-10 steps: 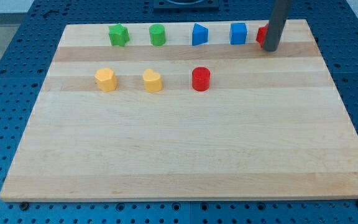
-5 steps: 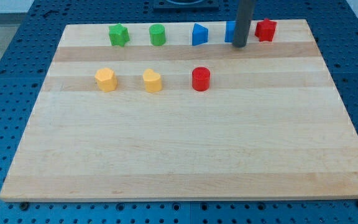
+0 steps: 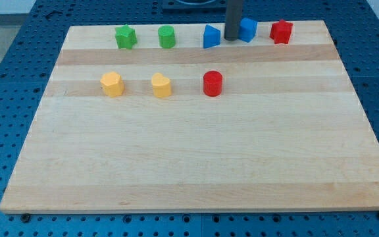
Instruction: Move the blue cube towards left side of the red star
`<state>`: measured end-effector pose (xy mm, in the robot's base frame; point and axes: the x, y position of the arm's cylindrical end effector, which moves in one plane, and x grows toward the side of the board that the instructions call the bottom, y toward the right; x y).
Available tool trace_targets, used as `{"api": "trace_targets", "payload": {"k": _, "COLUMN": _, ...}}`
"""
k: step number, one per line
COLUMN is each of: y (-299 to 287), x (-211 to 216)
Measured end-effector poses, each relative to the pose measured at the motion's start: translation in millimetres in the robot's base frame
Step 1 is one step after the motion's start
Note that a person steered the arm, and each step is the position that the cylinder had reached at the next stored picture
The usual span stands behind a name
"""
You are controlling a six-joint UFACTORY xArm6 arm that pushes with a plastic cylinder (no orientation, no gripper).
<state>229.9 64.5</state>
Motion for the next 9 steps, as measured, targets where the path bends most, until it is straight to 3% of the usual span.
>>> {"api": "trace_targets", "payload": {"k": 1, "y": -8.7, "x": -16.5}}
{"api": "trace_targets", "payload": {"k": 9, "y": 64.0, "x": -11.2}}
